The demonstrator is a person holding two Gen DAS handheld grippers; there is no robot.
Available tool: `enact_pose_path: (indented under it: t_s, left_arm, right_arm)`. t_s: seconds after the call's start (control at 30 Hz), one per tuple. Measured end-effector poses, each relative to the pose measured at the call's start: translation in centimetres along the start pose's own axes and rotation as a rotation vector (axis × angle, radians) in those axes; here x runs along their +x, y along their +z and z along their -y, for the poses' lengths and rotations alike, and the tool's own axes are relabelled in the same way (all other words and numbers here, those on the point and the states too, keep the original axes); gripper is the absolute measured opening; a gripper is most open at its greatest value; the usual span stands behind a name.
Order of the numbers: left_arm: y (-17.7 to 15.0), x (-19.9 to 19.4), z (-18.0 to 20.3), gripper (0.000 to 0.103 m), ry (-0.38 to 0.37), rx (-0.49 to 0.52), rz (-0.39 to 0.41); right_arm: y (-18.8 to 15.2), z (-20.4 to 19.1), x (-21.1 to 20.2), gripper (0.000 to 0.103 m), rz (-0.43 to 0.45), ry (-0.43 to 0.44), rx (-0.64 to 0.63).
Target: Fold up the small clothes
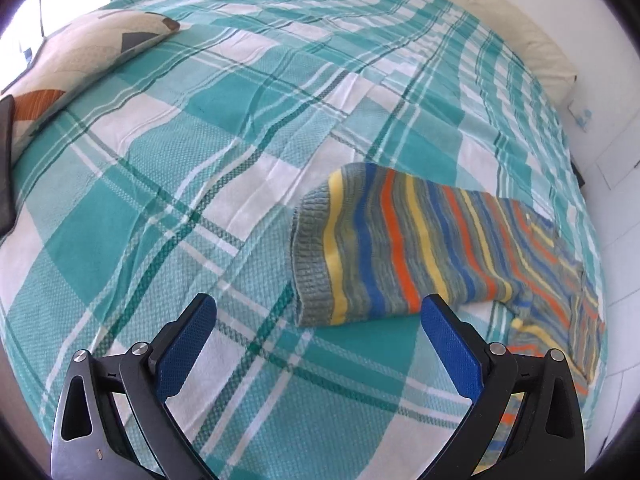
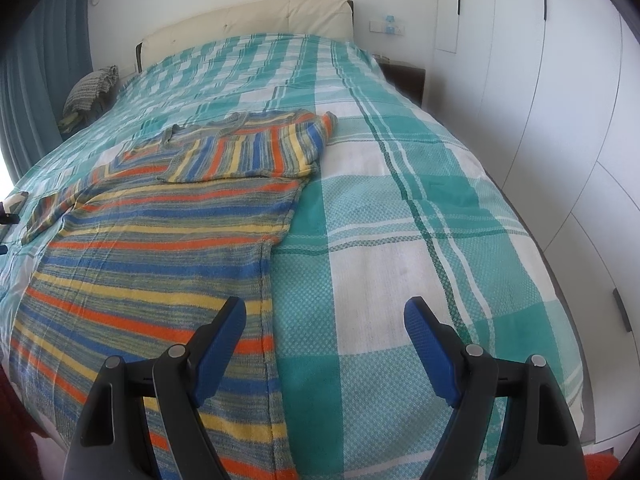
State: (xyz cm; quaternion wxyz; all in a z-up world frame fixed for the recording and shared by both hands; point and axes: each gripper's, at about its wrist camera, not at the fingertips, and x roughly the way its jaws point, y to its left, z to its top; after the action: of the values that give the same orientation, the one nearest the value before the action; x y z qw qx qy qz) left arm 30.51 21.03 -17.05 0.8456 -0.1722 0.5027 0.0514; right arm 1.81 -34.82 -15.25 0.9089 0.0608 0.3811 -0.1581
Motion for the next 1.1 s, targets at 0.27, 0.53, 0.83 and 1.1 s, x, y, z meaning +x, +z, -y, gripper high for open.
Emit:
enact_pose_path:
  t_s: [0.27, 0.53, 0.83, 1.1]
  left_arm:
    - [2.8, 1.1, 3.4, 0.0, -0.003, 0.078, 0.045]
    - [4.0, -8.5, 23.1, 0.0, -0.29, 0.424, 0.181]
    - [-4.1, -3.8, 36.6, 0.094, -0.4, 0.593, 0.02]
    - [-5.8, 3.0, 28.8, 0.094, -0.072, 0.483, -0.007]
  right_arm:
    - [-0.1, -0.3, 0.1, 0.081, -0.011, 0.014, -0.009]
    - [0.0, -0.3, 0.6, 0.081, -0.031, 0.074, 0.019]
    - [0.0, -0.5, 0.6, 0.081, -0.039, 0.09, 0.013]
    - [0.1, 0.7, 0.8, 0.081, -0.054, 0.126, 0.077]
